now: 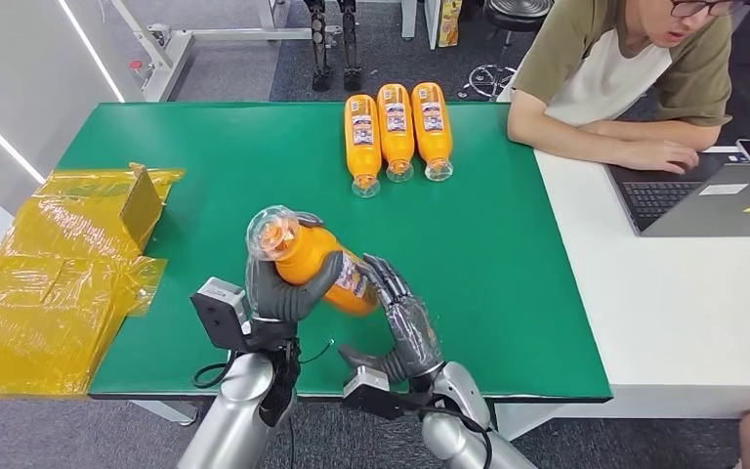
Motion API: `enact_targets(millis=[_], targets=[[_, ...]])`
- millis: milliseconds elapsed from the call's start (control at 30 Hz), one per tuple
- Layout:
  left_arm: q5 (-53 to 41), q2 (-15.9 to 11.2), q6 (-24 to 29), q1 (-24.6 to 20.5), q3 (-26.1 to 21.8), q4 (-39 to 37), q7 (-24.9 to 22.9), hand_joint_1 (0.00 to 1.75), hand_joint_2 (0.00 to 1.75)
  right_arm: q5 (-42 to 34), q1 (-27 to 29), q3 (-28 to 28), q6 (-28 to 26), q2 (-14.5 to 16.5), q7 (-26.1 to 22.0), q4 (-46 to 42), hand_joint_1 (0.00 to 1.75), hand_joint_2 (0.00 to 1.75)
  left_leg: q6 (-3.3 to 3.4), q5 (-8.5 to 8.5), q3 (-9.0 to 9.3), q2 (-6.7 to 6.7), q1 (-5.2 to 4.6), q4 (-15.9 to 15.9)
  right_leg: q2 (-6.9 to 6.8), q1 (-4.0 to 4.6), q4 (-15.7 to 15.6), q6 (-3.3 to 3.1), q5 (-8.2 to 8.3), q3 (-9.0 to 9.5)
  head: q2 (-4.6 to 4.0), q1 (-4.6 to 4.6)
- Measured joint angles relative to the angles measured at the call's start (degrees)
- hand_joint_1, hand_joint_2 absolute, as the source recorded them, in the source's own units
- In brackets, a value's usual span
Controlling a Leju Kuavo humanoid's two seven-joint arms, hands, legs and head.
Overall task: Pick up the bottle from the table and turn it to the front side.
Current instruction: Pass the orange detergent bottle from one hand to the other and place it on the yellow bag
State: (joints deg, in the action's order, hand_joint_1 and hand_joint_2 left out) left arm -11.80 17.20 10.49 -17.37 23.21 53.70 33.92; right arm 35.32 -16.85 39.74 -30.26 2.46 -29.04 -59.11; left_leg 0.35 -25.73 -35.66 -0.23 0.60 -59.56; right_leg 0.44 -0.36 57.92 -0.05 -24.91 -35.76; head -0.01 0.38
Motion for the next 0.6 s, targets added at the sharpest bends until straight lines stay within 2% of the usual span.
enact_targets(millis=[200,400,467,600], targets=[[-8.8,-2.2,11.7,-1.5,-1.3,1.1,-3.7,1.75,1.75,-5.7,5.4,-0.1,-3.9,1.6,-3.1,-5.7,0.0,1.75,-0.02,-0.01,0.0,0.0,0.01,0.0,0.0,0.01,0.0,-0.02,-0.02,0.0,0.01,0.02],[-22.8,-7.6,26.0,-6.9,-5.2,-1.7,-9.5,1.75,1.75,-9.5,8.9,-0.4,-6.2,3.6,-4.7,-10.2,0.0,1.75,-0.08,0.04,0.02,0.01,0.04,0.0,0.01,0.02,0.1,-0.03,-0.01,-0.01,0.01,0.02],[-29.9,-9.8,28.2,-9.4,-7.2,-4.0,-11.7,1.75,1.75,-9.3,9.7,-0.9,-6.2,4.0,-4.6,-11.6,0.0,1.75,-0.11,0.06,0.03,0.02,0.04,0.0,0.01,0.02,0.1,-0.05,0.01,-0.01,0.01,0.02],[-45.4,-13.7,29.2,-14.4,-12.4,-8.8,-15.7,1.75,1.75,-8.1,11.2,-2.2,-6.2,4.1,-4.1,-14.5,0.0,1.75,-0.13,0.09,0.04,0.06,0.04,0.0,0.05,0.02,0.1,-0.1,0.04,-0.02,0.0,0.04]])
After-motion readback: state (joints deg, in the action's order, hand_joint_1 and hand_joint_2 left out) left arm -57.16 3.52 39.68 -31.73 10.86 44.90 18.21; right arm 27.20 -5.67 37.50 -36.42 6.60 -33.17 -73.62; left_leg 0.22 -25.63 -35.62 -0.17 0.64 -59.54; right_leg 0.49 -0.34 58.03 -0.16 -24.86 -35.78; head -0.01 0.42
